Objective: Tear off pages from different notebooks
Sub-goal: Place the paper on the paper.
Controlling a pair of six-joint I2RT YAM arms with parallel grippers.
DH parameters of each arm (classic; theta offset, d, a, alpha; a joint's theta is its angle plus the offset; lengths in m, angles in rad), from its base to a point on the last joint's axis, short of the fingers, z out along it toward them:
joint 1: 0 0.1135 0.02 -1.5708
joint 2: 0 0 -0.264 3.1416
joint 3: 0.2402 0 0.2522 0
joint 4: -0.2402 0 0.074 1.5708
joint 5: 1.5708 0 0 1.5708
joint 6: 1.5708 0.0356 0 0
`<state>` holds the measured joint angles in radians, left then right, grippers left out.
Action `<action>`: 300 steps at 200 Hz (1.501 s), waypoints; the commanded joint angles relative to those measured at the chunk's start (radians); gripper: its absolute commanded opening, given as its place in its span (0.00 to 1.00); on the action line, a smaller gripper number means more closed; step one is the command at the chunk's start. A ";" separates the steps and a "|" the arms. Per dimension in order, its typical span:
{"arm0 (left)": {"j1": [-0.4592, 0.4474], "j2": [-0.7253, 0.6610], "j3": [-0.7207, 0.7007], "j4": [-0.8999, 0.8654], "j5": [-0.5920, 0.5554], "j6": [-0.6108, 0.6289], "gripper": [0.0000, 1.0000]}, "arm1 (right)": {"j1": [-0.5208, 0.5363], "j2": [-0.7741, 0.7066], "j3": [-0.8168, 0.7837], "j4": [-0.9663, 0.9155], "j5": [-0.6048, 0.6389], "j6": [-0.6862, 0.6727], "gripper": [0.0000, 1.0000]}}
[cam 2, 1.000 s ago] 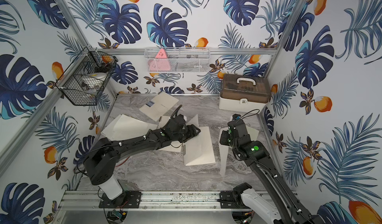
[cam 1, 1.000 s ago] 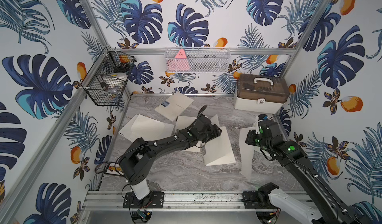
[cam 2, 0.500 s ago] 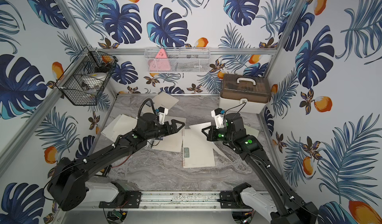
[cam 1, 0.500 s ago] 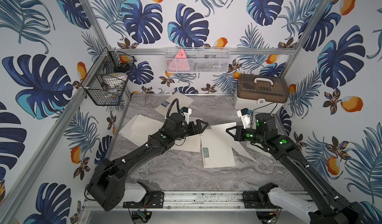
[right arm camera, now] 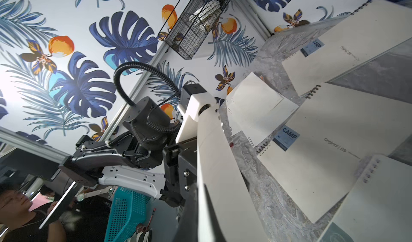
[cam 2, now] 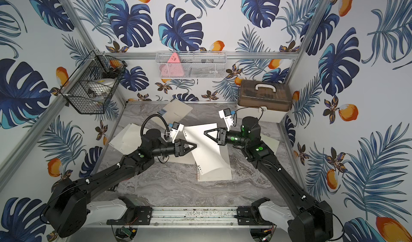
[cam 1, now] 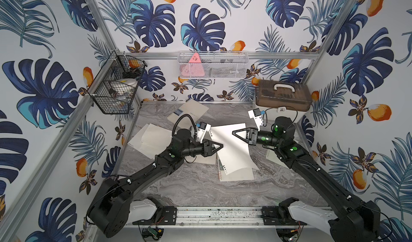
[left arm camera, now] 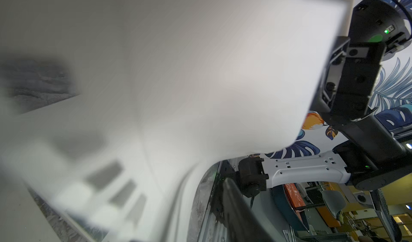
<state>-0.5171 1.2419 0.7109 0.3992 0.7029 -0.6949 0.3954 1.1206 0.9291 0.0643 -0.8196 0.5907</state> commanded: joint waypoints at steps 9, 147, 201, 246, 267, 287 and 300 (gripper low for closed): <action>0.008 -0.027 -0.004 0.028 -0.054 -0.008 0.00 | 0.000 0.036 0.032 -0.190 0.165 -0.098 0.02; 0.893 0.172 0.089 -0.451 -0.376 -0.167 0.00 | -0.001 0.087 -0.008 -0.431 0.520 -0.237 0.61; 0.933 0.267 0.207 -0.590 -0.556 -0.056 0.80 | -0.001 0.099 -0.033 -0.429 0.567 -0.262 0.68; 0.880 0.134 0.212 -0.707 -0.782 -0.014 0.99 | -0.001 0.078 -0.034 -0.426 0.703 -0.278 1.00; 0.833 0.106 0.213 -0.751 -0.888 0.000 0.99 | -0.003 0.038 -0.055 -0.393 0.789 -0.289 1.00; 0.828 0.079 0.192 -0.753 -0.921 -0.013 0.99 | -0.011 -0.001 -0.078 -0.363 0.862 -0.328 1.00; 0.811 0.015 0.135 -0.695 -0.908 -0.018 0.99 | -0.020 -0.018 -0.099 -0.335 0.924 -0.360 1.00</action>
<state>0.3134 1.3296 0.9012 -0.3149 -0.1322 -0.7227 0.3855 1.1297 0.8566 -0.3386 -0.0444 0.2955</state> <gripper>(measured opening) 0.990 0.999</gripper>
